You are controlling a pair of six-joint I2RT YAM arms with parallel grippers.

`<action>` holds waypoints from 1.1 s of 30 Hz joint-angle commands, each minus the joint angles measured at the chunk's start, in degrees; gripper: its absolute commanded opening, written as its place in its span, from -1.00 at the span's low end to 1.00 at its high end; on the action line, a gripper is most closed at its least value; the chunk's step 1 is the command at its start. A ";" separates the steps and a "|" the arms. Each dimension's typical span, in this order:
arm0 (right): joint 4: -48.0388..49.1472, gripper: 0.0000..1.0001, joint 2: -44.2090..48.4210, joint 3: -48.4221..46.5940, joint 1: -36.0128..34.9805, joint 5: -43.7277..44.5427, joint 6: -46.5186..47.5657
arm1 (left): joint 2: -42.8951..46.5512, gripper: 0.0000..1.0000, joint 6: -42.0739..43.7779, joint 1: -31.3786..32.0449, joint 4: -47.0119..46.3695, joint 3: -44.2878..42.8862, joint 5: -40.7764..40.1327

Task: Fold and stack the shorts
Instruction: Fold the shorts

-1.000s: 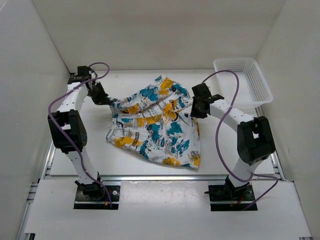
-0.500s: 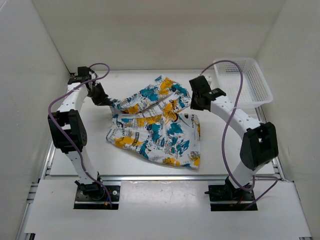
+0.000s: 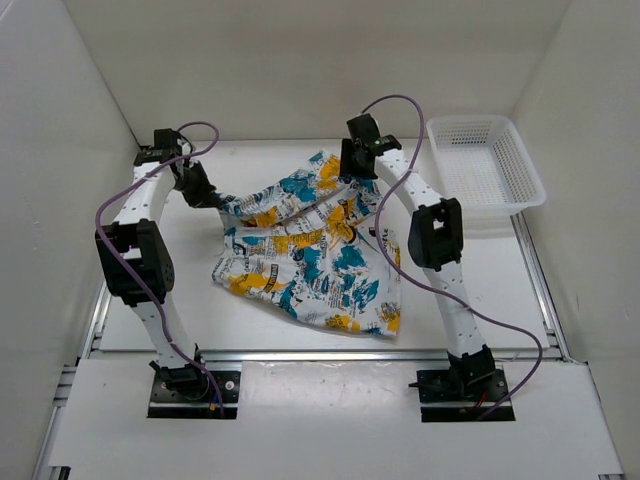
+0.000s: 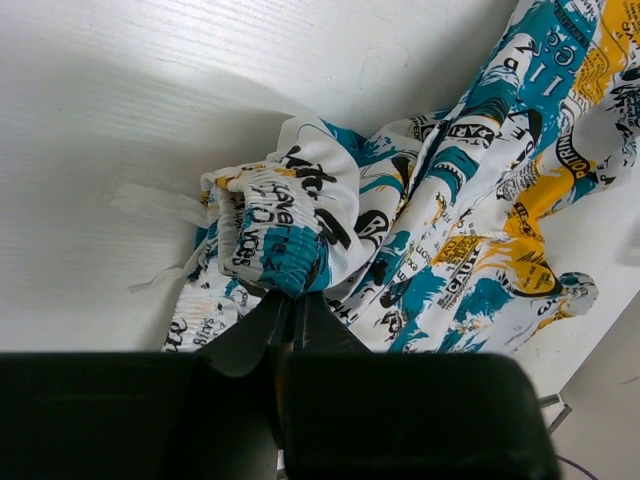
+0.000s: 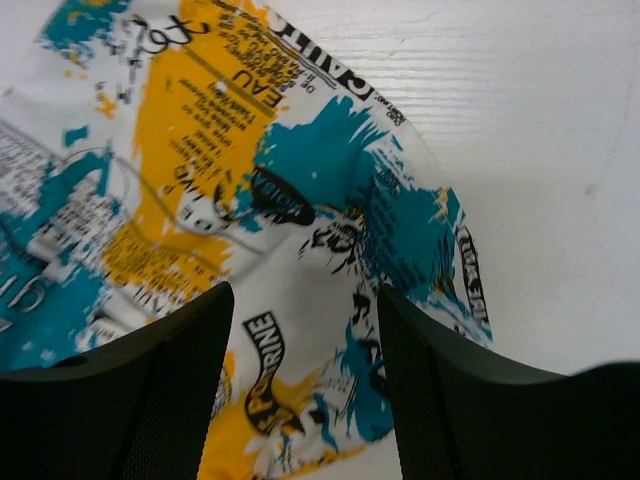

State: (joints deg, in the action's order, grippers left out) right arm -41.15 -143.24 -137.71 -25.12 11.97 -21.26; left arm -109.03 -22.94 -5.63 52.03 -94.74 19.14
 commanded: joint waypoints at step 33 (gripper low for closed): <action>7.48 0.37 24.25 37.73 -0.45 5.26 -2.66 | 0.93 -0.79 4.30 -0.79 1.49 1.93 3.98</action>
State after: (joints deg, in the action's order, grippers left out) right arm -33.91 -119.61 -91.48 -25.71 13.85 -27.57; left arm -110.17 -20.47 -6.63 54.13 -92.84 20.34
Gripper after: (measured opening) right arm 0.647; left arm 0.136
